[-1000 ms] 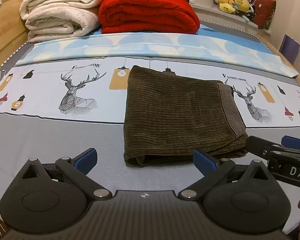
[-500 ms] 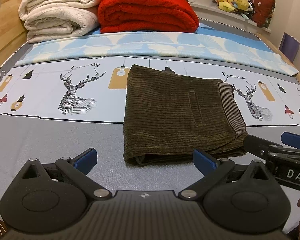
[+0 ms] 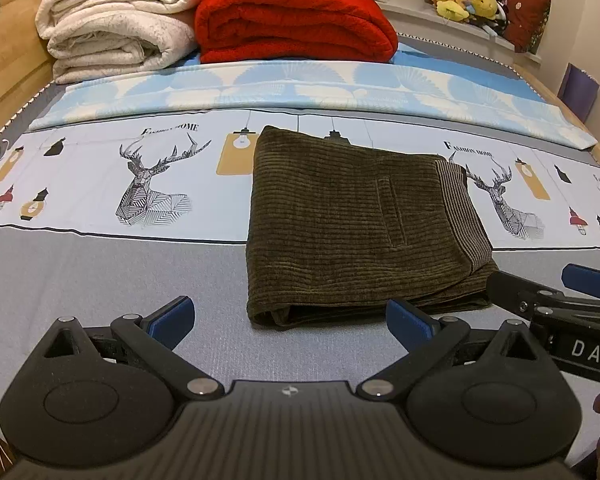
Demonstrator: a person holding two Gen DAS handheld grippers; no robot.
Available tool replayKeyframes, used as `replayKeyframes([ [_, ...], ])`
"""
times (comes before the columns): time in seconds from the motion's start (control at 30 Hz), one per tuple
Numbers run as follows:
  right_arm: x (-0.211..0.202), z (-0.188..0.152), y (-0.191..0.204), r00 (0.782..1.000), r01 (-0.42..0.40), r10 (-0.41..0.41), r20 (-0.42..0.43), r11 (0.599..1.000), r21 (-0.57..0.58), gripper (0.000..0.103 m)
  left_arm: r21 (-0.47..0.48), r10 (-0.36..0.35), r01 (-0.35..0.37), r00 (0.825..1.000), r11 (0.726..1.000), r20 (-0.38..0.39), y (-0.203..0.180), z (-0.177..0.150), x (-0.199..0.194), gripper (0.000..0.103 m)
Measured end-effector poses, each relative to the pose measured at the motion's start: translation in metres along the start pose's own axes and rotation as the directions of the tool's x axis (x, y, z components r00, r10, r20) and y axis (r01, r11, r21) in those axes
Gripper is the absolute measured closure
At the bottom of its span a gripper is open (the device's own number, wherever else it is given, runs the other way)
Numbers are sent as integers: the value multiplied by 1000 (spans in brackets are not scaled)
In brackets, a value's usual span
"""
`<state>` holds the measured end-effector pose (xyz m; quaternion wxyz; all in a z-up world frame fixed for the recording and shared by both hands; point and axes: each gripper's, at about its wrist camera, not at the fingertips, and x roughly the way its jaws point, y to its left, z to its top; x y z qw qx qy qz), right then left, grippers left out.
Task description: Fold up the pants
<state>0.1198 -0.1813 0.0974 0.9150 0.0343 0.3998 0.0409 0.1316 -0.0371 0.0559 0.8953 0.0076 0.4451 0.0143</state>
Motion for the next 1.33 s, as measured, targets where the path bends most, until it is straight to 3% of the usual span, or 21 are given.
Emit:
replayKeyframes([
  [1.33, 1, -1, -1, 1000, -1, 1, -2, 1000, 0, 12, 18, -5, 4, 1000, 1000, 12, -1, 1, 0, 1],
])
